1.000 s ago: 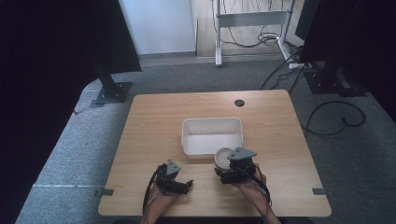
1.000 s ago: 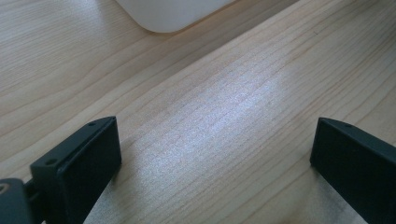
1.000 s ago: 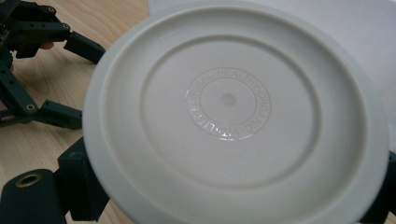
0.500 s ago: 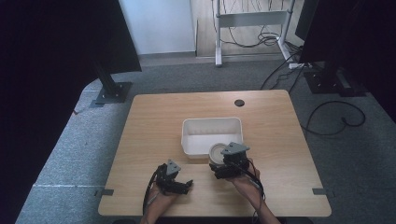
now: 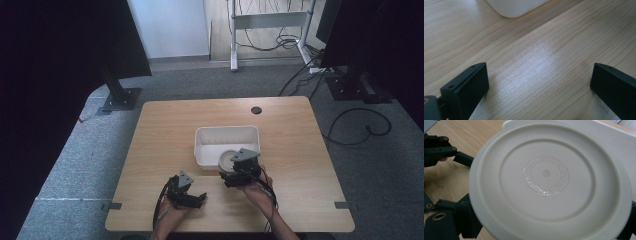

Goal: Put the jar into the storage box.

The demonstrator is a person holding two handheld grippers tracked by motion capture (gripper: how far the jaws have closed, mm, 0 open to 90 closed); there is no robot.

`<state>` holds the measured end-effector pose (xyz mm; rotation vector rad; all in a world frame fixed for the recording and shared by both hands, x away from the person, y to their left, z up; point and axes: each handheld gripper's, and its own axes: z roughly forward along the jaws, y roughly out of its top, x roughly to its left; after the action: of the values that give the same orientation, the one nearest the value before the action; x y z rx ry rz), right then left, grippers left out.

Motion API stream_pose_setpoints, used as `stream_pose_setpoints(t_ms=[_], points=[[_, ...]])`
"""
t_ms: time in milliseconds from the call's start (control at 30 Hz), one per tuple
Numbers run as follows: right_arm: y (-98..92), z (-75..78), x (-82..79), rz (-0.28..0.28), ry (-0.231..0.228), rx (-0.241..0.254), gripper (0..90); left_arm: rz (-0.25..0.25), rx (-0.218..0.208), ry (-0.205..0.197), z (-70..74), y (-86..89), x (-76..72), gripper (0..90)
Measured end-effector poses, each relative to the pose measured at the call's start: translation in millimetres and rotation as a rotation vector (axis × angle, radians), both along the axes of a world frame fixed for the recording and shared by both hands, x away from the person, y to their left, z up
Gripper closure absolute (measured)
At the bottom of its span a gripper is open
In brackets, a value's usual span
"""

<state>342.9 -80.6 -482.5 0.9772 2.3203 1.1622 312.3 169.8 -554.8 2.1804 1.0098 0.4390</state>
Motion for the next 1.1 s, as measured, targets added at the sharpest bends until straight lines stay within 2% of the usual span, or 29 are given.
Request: stream_pose_setpoints(t_ms=[1100], points=[[32.5, 1.9, 33.0, -0.01, -0.015, -0.023, 9.5, 0.0, -0.001, 0.0, -0.1, 0.0, 0.0, 1.5]])
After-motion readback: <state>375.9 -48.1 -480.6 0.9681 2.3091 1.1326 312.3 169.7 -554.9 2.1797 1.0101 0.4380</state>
